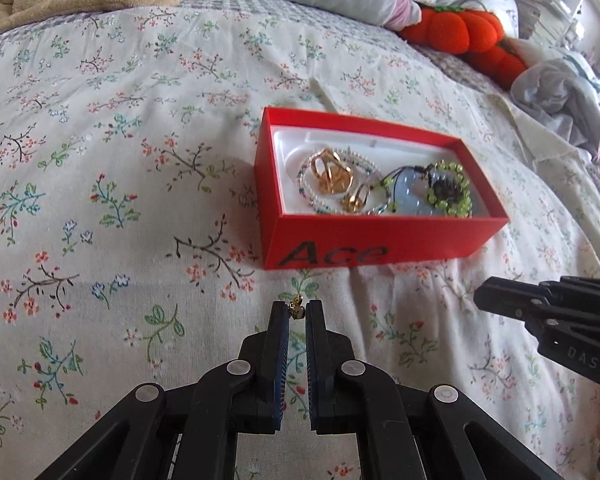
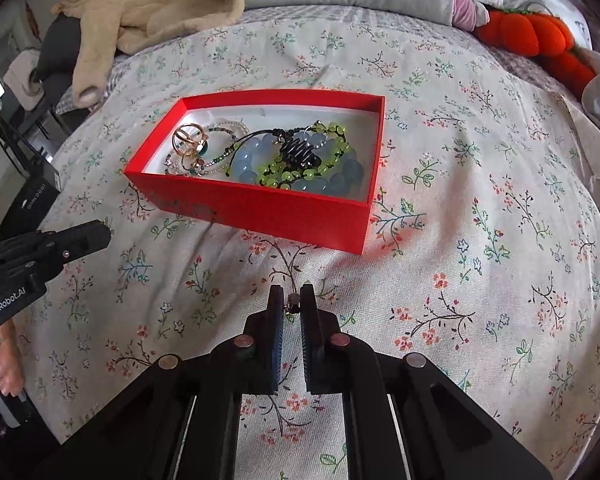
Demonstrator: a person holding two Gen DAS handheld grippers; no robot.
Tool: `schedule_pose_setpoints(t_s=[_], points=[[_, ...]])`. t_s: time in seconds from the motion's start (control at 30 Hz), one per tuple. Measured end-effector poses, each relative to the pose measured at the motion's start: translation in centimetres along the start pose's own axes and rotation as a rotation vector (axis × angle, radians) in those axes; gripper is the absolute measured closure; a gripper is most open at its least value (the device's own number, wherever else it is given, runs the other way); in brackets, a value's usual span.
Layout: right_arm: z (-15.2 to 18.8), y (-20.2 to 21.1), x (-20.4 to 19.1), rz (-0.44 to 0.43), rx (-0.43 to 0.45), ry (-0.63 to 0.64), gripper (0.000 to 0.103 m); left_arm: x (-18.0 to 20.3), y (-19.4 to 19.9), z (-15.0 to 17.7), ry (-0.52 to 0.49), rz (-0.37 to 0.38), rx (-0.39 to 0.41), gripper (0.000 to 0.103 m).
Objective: Organize jewelry
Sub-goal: 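Carry both earrings into the red box and open both tools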
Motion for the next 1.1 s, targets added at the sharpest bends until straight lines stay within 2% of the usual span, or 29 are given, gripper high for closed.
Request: schedule_pose_setpoints(t_s=[0.47,1.1], points=[[-3.3,4.2,2.1,-0.047,0.092,-0.134,0.095,2.0,0.0,-3.7,-0.034,0.031,0.05,0.1],[-5.4,1.6,3.2,-0.072,0.064,-0.178,0.095,3.1,-5.5,-6.5,-0.01,0.073,0.01,0.099]])
Point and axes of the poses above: each gripper's, at about its wrist camera, not at the fingertips, and y roughly against the way its jaws point, x to its right, z to its underside, the point moved 1 cm from there along -y, roughly the way its jaws point, and after that the axes turned 11 degrees about z, right-handed, at the moved point
